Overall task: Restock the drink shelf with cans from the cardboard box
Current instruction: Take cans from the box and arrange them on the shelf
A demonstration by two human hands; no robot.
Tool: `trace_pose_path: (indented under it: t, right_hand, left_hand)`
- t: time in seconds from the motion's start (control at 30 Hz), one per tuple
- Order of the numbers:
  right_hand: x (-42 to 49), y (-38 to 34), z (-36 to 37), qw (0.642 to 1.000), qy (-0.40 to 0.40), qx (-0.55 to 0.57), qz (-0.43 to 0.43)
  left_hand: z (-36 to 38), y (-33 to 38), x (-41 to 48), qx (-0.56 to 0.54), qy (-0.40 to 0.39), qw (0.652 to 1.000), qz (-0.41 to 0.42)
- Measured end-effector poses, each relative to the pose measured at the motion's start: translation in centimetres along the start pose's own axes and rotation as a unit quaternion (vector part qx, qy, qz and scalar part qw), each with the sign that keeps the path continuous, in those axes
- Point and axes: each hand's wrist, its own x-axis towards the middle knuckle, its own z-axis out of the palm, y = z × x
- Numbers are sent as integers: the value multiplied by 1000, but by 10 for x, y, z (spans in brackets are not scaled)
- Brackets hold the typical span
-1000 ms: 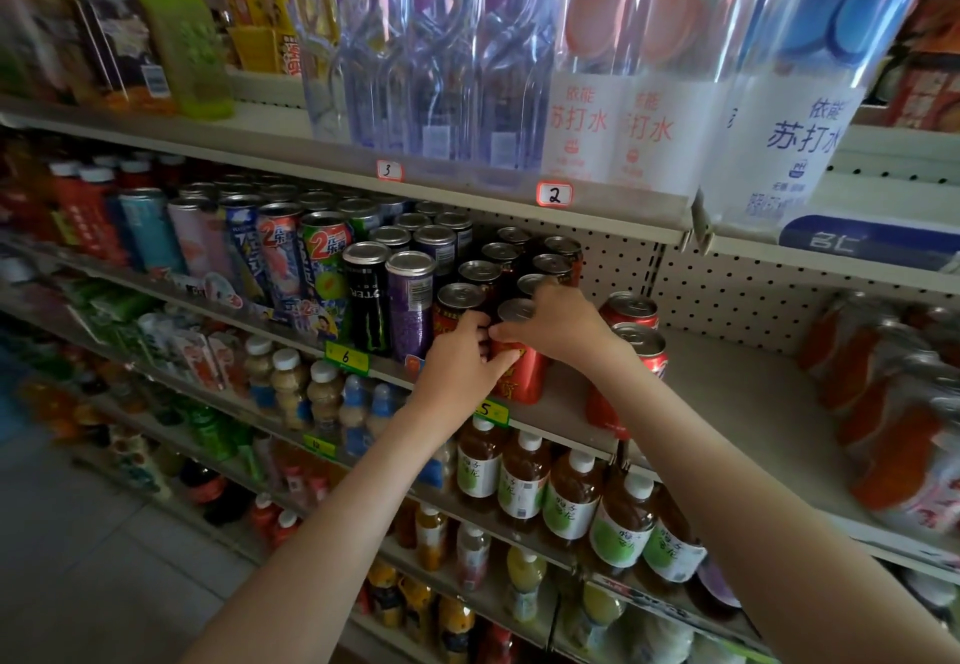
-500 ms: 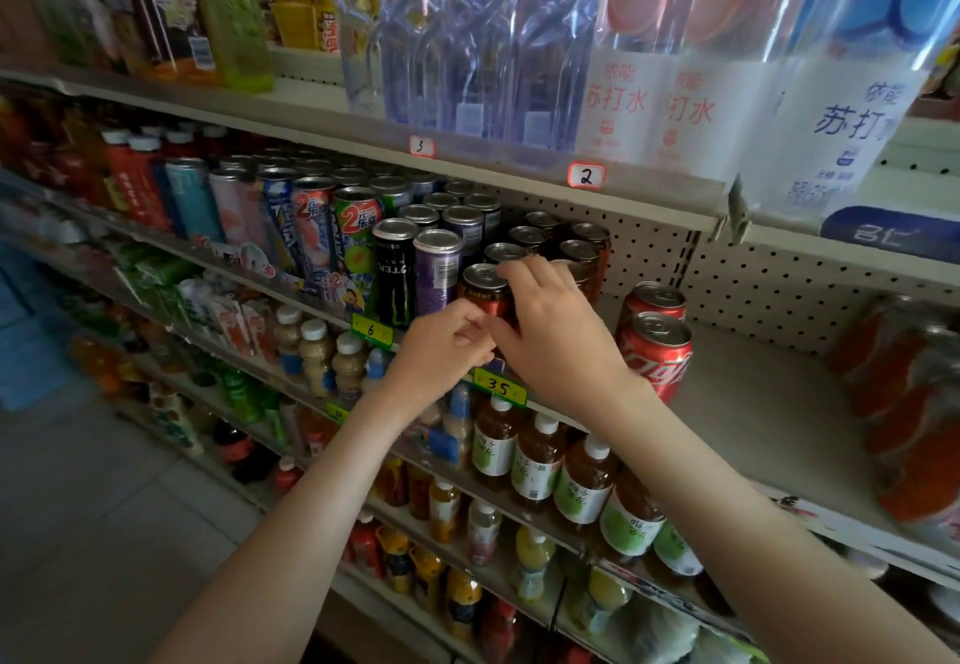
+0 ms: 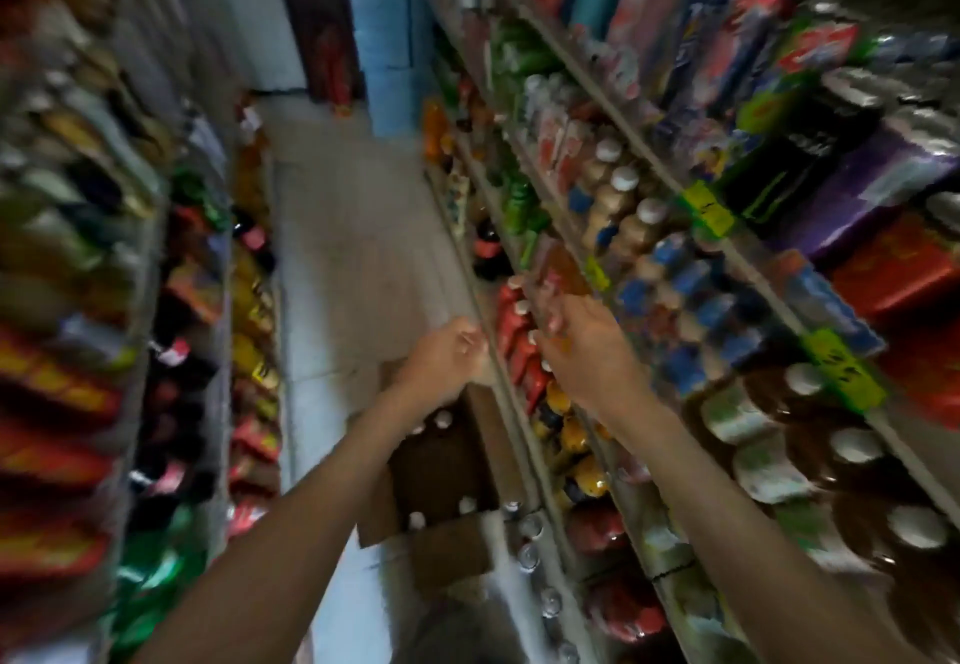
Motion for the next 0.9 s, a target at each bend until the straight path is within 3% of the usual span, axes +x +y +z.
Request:
trace_pose_path:
  t: [0.13,0.27,0.4,0.5,0.63,0.9]
  right_hand:
    - [16,9,90,993,-110,29,-5]
    - [28,29,177,985,-166,45,15]
    - [37,58,251,981,-192,16,-8]
    - [37,86,314,981,-190,40,21]
    - [25,132,414,960,-224,122,115]
    - [17,209,611,921,-285,171,204]
  left_hand:
    - [-18,-82,-15,5,82,993,-89]
    - [-25,-152,-7,32,136,981,-137]
    - [-17,-215,23,31,162,972,-169]
    - [1,-264,57,34,164,970,-178]
    - [64,-339,102,-27,197,959,-200]
    - [201,-519,200,-127,179,919,-328]
